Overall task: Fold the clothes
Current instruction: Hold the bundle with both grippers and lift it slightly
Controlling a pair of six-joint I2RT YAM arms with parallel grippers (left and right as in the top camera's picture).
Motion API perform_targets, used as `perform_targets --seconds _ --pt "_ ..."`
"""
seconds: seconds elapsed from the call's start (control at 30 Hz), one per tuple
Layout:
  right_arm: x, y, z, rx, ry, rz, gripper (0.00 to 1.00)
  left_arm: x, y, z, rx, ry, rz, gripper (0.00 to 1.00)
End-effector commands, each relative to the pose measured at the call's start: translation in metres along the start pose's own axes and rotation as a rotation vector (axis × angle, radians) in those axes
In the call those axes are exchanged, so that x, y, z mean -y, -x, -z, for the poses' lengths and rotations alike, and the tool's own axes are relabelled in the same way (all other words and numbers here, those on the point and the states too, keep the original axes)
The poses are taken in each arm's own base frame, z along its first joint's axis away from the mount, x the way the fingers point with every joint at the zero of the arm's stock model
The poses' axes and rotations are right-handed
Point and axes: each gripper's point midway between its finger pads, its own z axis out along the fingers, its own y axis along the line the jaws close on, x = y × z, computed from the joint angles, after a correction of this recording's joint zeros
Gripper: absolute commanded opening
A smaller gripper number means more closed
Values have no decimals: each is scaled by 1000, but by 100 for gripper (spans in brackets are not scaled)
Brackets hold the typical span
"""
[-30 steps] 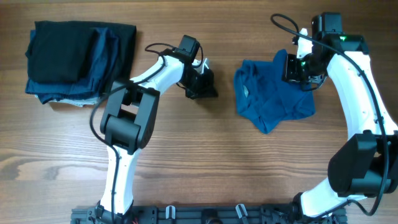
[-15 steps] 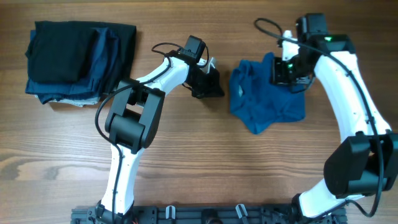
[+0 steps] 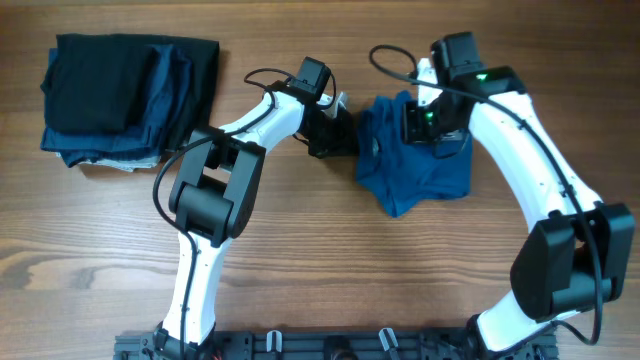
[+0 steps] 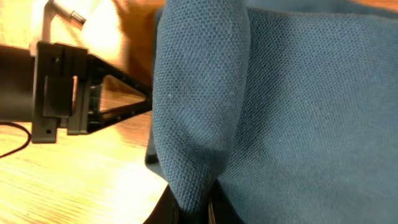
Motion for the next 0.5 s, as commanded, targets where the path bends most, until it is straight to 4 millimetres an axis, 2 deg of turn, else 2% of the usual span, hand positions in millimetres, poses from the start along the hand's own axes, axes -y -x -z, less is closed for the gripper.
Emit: perform_targets --seconds 0.0,0.13,0.47 --pt "-15 -11 -27 -47 24 -18 4 -53 -11 -32 -31 158 73 4" --pt "-18 -10 -45 -62 24 -26 4 -54 -13 -32 -37 162 78 4" --pt "-18 -5 -74 -78 51 -46 4 -55 -14 -31 -43 166 83 4"
